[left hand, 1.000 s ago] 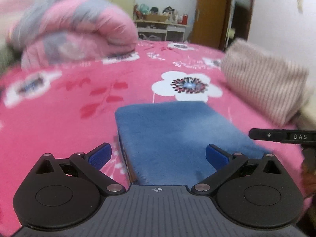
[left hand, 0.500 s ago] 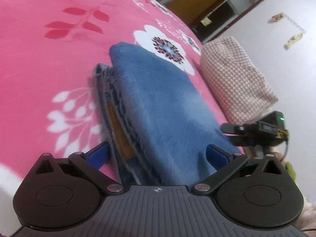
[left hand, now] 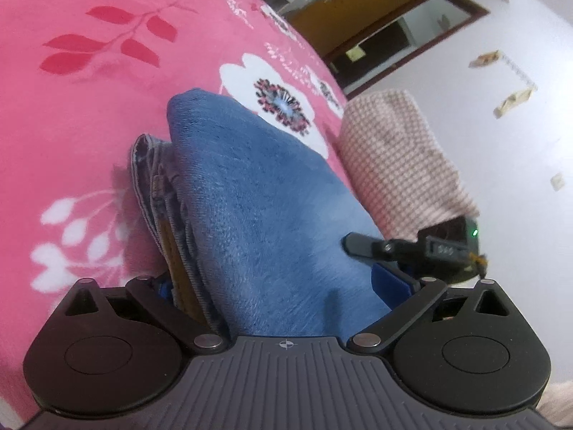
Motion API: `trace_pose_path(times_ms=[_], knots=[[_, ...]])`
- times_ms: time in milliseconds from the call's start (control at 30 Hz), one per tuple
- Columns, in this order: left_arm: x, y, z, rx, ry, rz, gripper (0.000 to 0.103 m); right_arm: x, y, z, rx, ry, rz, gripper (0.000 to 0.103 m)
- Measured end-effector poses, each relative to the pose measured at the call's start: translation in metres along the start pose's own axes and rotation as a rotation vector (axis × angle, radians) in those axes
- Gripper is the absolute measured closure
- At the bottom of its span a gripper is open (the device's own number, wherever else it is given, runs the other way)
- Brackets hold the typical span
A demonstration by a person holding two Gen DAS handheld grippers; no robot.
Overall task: Fold clothes
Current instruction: 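Lift the jeans bundle with both grippers and carry it to the clothes stack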
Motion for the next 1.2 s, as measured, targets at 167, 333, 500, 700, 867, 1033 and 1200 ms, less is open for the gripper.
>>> trace_pose_path(times_ms=[167,333,500,700,867,1033,1200], knots=[[0.01,-0.006,0.015,0.026,0.046,0.027,0.003,0.013,0.005,-0.018,0.033,-0.008,0.039,0.071],[0.015,-0.005,0.046,0.018,0.101,0.043,0.003,0.043,0.018,-0.038,0.063,-0.007,0.076,0.072],[0.006,0.002,0.096,-0.023,0.187,0.029,0.003,0.096,0.041,-0.052,0.088,-0.001,0.138,0.072],[-0.033,0.009,0.19,-0.121,0.354,-0.055,0.003,0.199,0.077,-0.062,0.118,0.026,0.273,0.072],[-0.096,0.004,0.288,-0.222,0.509,-0.145,0.004,0.32,0.093,-0.07,0.158,0.107,0.425,0.072],[-0.181,-0.003,0.366,-0.289,0.59,-0.212,0.005,0.431,0.078,-0.066,0.2,0.232,0.55,0.072],[-0.252,-0.005,0.397,-0.295,0.588,-0.26,0.005,0.489,0.046,-0.037,0.205,0.296,0.568,0.072]])
Point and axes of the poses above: each gripper's, at about its wrist camera, not at the fingertips, and x roughly against the way its jaws point, z to its right, y to its underside, the point moved 9 cm from there along -x, roughly the way its jaws point, and after that the axes turned 11 degrees about -x, right-handed, at the moved point
